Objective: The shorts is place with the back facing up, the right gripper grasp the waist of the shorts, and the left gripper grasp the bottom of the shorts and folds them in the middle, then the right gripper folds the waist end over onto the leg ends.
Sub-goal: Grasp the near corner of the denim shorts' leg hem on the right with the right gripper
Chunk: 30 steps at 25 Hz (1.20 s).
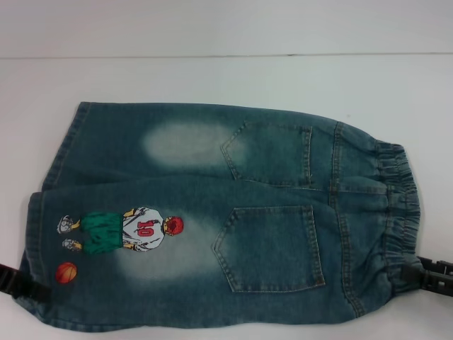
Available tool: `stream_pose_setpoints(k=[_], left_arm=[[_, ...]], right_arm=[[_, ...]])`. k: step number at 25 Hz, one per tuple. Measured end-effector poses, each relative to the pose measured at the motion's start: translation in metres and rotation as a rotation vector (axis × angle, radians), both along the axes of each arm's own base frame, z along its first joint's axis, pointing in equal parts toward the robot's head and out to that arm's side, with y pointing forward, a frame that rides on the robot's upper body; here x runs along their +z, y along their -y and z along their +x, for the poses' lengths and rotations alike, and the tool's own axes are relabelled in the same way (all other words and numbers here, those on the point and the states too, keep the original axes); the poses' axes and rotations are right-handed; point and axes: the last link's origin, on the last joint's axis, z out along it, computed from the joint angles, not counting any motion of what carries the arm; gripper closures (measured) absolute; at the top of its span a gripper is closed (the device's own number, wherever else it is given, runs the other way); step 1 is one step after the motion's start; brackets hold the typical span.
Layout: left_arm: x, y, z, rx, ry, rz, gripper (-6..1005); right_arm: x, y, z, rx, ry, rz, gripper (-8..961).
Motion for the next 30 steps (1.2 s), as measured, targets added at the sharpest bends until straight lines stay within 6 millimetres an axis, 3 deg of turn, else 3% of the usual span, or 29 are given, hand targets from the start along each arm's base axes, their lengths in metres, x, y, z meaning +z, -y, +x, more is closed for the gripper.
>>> stream_pose_setpoints(k=[6, 11, 20, 30], left_arm=[[0.0, -0.0001, 0.0001, -0.001, -0.001, -0.001, 931], [-0.0004, -0.001, 0.0011, -0.004, 0.0, -0.002, 930], [-0.0009, -0.0019, 0.002, -0.006, -0.003, -0.006, 930], [-0.001, -0.0025, 0.0024, -0.008, -0.002, -0.004, 930]], right_arm=[[-0.0019, 0.0027, 0.0008, -0.005, 0.003, -0.014, 93], [-0.0038, 0.0072, 0.0017, 0.003, 0.013, -0.041, 237], [-0.0082, 0.0047, -0.0037, 0.032, 0.011, -0.068, 263], [0.001, 0.0072, 0.0033, 0.004, 0.023, -0.054, 326]])
